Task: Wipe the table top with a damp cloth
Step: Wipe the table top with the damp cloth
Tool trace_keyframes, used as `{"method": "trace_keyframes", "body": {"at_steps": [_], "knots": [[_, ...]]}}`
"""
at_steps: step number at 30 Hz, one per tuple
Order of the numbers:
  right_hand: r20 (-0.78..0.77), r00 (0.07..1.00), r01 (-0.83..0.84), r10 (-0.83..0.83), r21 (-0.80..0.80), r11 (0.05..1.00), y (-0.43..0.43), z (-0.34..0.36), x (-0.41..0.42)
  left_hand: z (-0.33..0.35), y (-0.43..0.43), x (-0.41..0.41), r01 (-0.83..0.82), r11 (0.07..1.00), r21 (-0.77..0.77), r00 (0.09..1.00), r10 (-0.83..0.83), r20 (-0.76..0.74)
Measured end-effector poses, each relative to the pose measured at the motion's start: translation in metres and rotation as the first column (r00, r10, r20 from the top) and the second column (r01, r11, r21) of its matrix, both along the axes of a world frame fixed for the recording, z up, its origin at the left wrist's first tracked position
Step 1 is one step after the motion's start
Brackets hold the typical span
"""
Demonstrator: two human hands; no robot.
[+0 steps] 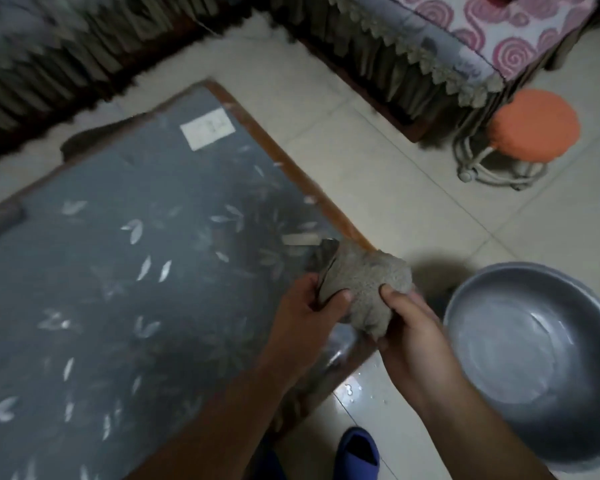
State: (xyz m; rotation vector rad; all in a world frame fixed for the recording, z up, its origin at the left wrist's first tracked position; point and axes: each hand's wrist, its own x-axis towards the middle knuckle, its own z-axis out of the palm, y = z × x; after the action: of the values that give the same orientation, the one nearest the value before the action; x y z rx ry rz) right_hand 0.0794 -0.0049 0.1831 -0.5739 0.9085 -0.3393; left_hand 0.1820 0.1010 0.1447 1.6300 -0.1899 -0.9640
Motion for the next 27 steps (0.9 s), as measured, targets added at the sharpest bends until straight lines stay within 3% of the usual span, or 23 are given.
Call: {"method": "trace_keyframes", "body": {"at_steps": [3, 8, 11, 14, 16, 18, 23, 25, 27], "knots": [[-0.134, 0.987, -0.108, 0.093, -0.111, 0.988, 0.03, 0.007, 0.073, 0.003, 0.045, 0.055, -0.177, 0.984, 0.025, 0.982, 0.175, 0.065], [-0.346, 0.908, -0.354, 0.238, -0.325, 0.877, 0.079, -0.006, 0.166, -0.002, 0.115, 0.13, -0.275, 0.96, 0.059, 0.957, 0.268, 0.108], [-0.376, 0.878, -0.435, 0.294, -0.375, 0.819, 0.094, -0.015, 0.207, -0.009, 0.144, 0.17, -0.308, 0.946, 0.103, 0.944, 0.291, 0.153], [-0.404, 0.84, -0.514, 0.361, -0.382, 0.768, 0.092, -0.022, 0.244, -0.018, 0.167, 0.213, -0.327, 0.913, 0.243, 0.903, 0.225, 0.367], [-0.441, 0.827, -0.539, 0.349, -0.443, 0.717, 0.082, -0.025, 0.269, -0.022, 0.179, 0.245, -0.347, 0.886, 0.307, 0.824, 0.131, 0.552], [-0.491, 0.813, -0.574, 0.314, -0.583, 0.575, 0.065, -0.028, 0.298, -0.029, 0.186, 0.275, -0.33, 0.858, 0.393, 0.761, -0.004, 0.648], [-0.574, 0.784, -0.603, 0.235, -0.794, 0.072, 0.019, -0.04, 0.375, -0.058, 0.192, 0.315, -0.306, 0.669, 0.678, 0.752, -0.267, 0.603], [-0.599, 0.787, -0.562, 0.149, -0.795, -0.229, 0.002, -0.051, 0.409, -0.067, 0.19, 0.326, -0.331, 0.633, 0.7, 0.737, -0.29, 0.611], [-0.652, 0.754, -0.558, 0.077, -0.699, -0.447, -0.007, -0.064, 0.443, -0.074, 0.186, 0.339, -0.362, 0.605, 0.709, 0.721, -0.3, 0.625]]}}
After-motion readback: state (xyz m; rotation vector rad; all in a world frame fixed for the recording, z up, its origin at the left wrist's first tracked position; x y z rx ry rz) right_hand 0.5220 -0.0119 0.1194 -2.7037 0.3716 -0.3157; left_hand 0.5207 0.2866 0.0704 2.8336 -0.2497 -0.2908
